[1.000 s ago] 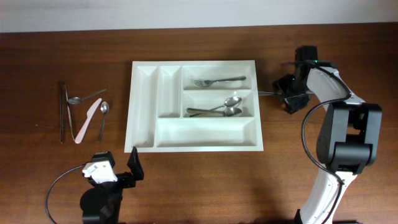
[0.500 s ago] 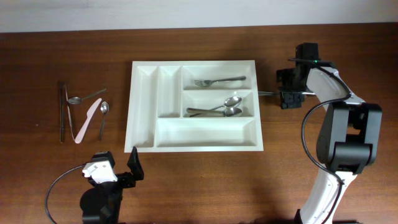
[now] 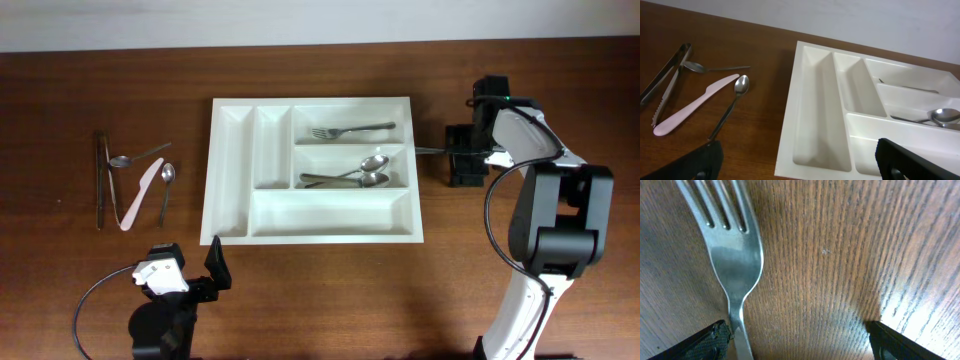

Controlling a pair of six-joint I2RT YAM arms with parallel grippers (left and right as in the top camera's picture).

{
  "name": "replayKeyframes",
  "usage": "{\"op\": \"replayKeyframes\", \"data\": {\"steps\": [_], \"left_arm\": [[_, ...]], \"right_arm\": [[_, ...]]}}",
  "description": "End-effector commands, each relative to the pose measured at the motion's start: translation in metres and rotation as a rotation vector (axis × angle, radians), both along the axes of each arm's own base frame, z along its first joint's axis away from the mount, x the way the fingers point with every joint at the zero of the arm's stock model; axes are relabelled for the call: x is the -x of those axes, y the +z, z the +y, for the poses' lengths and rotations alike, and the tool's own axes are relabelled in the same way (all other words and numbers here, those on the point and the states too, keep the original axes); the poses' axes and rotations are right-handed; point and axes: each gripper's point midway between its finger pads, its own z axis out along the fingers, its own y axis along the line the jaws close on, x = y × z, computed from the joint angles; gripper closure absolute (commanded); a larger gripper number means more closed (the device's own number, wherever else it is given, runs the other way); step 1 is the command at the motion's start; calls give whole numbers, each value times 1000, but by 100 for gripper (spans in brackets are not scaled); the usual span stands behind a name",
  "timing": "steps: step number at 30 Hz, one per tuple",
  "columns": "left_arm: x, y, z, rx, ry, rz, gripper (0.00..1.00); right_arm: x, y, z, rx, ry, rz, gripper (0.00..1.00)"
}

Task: Pack container
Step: 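Lower the right gripper onto the second fork and close on it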

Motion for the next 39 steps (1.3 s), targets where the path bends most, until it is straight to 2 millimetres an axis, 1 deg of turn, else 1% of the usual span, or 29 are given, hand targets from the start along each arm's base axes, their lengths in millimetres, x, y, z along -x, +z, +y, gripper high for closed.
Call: {"op": "replayKeyframes", "data": {"steps": [1,3,6,8,14,19,35,39], "left_arm": [[0,-1,1,-15,-1,-2,1],[0,-1,1,-16,-1,-1,1],[0,-1,1,-16,-1,-1,1],[0,-1,1,-16,-1,-2,1],[0,-1,1,-15,-1,-2,1],[0,-1,1,-16,-1,-2,1],[0,-1,1,-16,-1,-2,1],[0,-1,1,-15,-1,-2,1]], "right_arm": [[19,-37,2,3,-1,108,9],[14,-37,1,5,19,87,9],[-14,-33,6,-7,183,-54,9],[-16,-30,7,-13,177,-57,8],[-11,-30,11,-46,122,-31,8],[8,-31,15,-73,90,53,8],[43,-30,17,-88,87,198,8],[48,-30,13,-64,86,220,8]]}}
